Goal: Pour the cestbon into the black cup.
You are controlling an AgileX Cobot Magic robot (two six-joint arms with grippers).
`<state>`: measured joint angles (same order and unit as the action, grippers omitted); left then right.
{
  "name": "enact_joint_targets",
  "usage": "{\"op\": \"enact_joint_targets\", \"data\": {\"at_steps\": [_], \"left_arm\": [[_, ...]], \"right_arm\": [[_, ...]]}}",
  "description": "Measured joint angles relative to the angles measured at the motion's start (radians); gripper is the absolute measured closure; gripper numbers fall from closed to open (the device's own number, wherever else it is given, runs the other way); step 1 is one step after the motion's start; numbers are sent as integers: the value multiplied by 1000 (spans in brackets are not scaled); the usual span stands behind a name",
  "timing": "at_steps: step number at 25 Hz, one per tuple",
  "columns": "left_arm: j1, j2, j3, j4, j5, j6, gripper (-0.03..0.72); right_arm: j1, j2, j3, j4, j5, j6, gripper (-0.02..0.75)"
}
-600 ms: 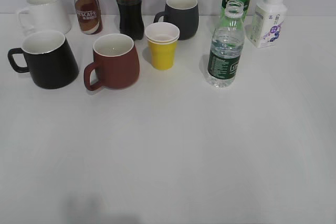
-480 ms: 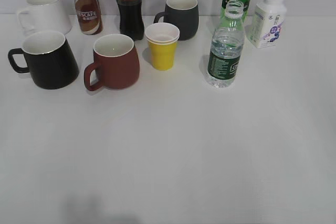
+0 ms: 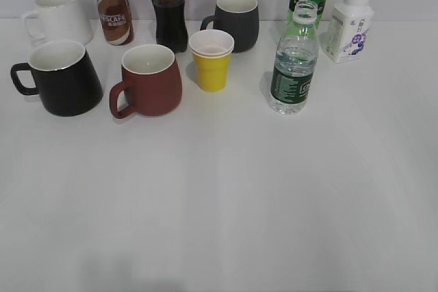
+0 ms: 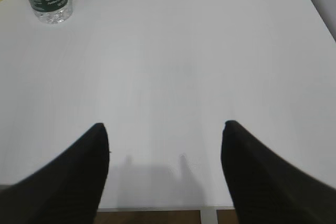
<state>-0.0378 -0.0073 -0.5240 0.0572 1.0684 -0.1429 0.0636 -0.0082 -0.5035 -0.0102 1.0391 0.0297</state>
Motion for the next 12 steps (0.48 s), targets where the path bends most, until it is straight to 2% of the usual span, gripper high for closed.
{"op": "enact_joint_targets", "data": {"at_steps": [12], "left_arm": [[0, 0, 0, 0, 0, 0, 451]], "right_arm": [[0, 0, 0, 0, 0, 0, 237]]}}
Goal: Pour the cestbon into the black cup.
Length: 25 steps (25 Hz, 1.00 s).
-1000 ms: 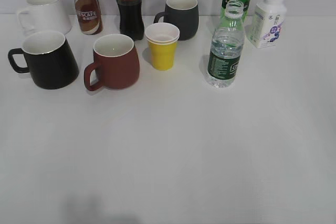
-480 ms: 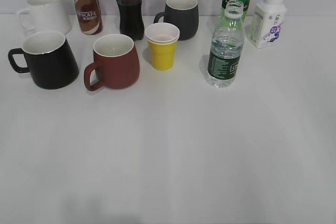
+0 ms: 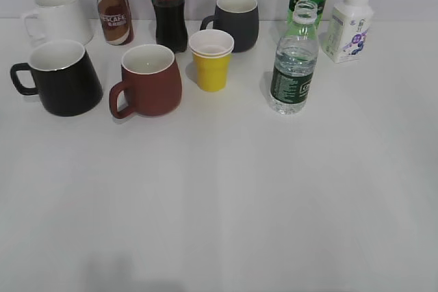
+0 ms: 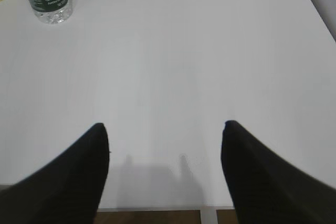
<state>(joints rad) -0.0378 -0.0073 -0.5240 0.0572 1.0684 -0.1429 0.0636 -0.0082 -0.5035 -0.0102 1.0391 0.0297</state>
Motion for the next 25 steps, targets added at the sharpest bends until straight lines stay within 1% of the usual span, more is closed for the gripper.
{"op": "enact_joint_targets", "data": {"at_steps": [7, 9, 11, 13, 15, 17, 19, 21, 25], "left_arm": [[0, 0, -2, -2, -4, 0, 451], [0, 2, -16, -8, -49, 0, 451], [0, 11, -19, -7, -200, 0, 451], [0, 17, -5, 1, -410, 0, 451], [0, 41, 31, 11, -665, 0, 451], [0, 91, 93, 30, -882, 0, 450], [0, 180, 161, 67, -1086, 0, 447], [0, 294, 229, 101, -1234, 0, 446], [0, 618, 287, 173, -1439, 2, 445]], "right_arm": [[0, 0, 0, 0, 0, 0, 237], [0, 0, 0, 0, 0, 0, 237], [0, 0, 0, 0, 0, 0, 237], [0, 0, 0, 0, 0, 0, 237], [0, 0, 0, 0, 0, 0, 237], [0, 0, 0, 1, 0, 0, 237], [0, 0, 0, 1, 0, 0, 237], [0, 0, 0, 1, 0, 0, 237], [0, 0, 0, 1, 0, 0, 237]]}}
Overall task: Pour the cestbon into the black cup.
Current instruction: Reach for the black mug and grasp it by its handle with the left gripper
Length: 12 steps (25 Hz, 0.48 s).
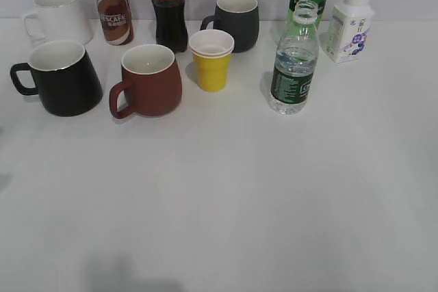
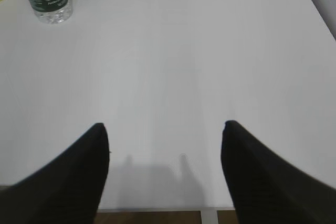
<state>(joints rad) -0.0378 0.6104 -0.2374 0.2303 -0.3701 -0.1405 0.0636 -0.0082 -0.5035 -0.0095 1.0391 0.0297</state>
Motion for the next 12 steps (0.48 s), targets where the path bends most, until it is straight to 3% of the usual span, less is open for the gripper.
{"op": "enact_joint_targets", "data": {"at_steps": [5, 9, 12], "left_arm": [[17, 494, 3, -41, -304, 77, 426], [34, 768, 3, -170, -554, 84, 349], [36, 947, 3, -186, -687, 84, 310]], "right_arm": [[0, 0, 0, 4, 0, 0, 237], [0, 0, 0, 9, 0, 0, 237], [0, 0, 0, 9, 0, 0, 237]]}}
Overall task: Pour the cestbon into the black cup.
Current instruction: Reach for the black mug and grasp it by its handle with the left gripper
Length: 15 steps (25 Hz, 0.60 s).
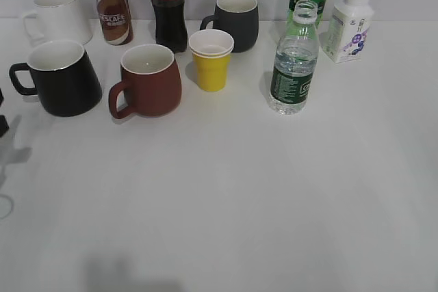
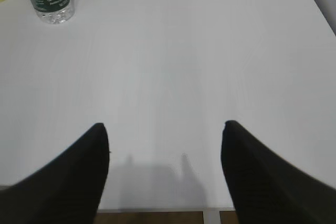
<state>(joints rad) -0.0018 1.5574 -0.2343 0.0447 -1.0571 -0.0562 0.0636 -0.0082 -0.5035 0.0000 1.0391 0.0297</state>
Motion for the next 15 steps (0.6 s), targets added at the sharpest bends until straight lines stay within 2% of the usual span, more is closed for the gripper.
{"op": "enact_joint_targets", "data": {"at_steps": [4, 15], "left_arm": [[0, 171, -15, -1, -119, 2, 299], [0, 341, -191, -11, -148, 2, 295]], "right_arm": [[0, 0, 0, 0, 0, 0, 237], [0, 0, 0, 0, 0, 0, 237]]}}
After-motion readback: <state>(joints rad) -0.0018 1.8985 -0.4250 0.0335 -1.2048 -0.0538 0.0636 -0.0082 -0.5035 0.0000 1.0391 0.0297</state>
